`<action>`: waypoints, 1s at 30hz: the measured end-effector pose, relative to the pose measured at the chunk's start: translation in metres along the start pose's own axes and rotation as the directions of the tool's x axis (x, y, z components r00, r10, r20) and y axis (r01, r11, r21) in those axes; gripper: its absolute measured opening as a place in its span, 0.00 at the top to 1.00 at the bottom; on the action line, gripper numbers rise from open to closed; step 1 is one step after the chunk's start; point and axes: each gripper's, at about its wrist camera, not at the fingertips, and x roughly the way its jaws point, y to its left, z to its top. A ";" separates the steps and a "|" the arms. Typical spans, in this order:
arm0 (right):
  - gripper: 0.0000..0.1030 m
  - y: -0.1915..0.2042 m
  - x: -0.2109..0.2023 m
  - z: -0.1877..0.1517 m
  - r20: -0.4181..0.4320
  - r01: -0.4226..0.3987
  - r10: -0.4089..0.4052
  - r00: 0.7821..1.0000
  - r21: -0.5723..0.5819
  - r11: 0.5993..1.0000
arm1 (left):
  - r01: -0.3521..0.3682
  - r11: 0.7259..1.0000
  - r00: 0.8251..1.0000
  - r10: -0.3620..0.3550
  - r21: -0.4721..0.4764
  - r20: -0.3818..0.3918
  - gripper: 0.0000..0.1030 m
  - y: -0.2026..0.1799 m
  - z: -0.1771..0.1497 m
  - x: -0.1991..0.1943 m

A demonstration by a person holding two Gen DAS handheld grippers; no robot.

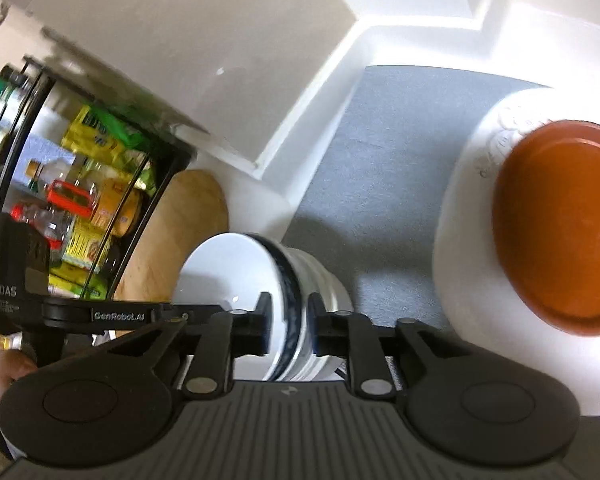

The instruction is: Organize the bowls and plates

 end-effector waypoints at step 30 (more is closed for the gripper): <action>0.54 -0.051 0.019 -0.044 0.076 -0.220 0.207 0.975 0.305 0.927 | 0.131 0.990 0.991 -0.132 -0.049 -0.017 0.60 0.003 -0.024 0.009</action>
